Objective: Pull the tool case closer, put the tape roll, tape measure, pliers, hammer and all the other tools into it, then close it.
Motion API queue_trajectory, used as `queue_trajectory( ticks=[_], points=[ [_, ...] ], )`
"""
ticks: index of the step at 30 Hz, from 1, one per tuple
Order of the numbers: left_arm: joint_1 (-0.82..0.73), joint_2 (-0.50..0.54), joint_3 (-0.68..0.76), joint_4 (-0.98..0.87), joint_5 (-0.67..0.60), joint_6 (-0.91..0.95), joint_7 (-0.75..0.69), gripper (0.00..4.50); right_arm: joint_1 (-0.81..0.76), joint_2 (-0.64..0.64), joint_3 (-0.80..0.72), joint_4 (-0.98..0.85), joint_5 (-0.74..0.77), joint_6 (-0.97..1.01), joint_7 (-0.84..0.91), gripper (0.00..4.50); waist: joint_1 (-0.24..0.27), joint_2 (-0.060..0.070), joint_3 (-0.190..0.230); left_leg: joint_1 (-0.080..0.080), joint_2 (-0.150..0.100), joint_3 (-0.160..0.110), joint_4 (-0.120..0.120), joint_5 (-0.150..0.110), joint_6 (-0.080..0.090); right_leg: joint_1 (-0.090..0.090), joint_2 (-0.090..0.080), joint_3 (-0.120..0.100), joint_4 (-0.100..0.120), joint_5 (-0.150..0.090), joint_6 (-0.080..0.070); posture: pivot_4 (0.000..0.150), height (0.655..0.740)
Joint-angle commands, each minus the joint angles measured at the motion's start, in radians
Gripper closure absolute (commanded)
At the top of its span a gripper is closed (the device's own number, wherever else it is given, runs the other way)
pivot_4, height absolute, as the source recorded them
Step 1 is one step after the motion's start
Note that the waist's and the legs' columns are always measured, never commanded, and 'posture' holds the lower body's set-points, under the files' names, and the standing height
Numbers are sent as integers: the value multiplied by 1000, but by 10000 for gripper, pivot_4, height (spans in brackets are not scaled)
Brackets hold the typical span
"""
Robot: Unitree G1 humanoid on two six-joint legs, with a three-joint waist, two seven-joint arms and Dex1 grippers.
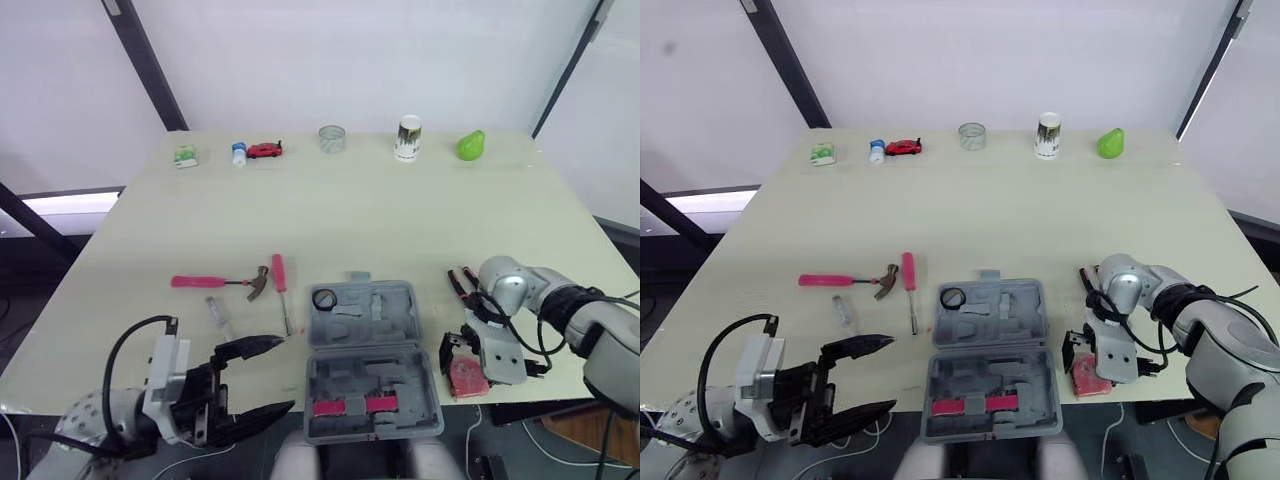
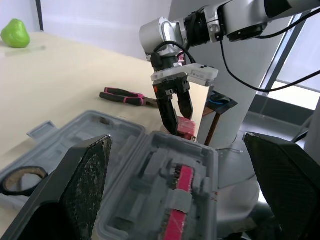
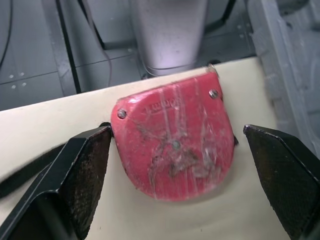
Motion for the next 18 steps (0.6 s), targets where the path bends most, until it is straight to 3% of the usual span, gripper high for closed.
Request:
queue_trajectory(
  ticks=[1, 8, 11, 18],
  points=[
    [-3, 20, 29, -22, -50, 10, -34, 0, -23, 18, 18, 34, -17, -30, 5, 441, -1, 0, 0, 0, 0, 0, 0, 0, 0, 0, 0, 0, 0, 0, 0, 1500, 7400],
    [-20, 42, 27, 12, -51, 4, -106, 0, -22, 37, 14, 88, -44, -24, 5, 441, 0, 0, 0, 0, 0, 0, 0, 0, 0, 0, 0, 0, 0, 0, 0, 1500, 7400],
    [-32, 46, 21, 27, -39, -1, -127, 0, -19, 38, 6, 107, -50, -16, 5, 13609, -1, 0, 0, 1, 0, 0, 0, 0, 0, 0, 0, 0, 0, 0, 0, 1500, 7400],
    [-78, 17, -26, 56, -15, -5, -122, 0, 30, -99, -45, -8, 90, 189, 5, 14186, 5, 2, 1, 0, -1, 0, 0, 0, 0, 0, -1, 0, 0, 0, 0, 1500, 7400]
  ],
)
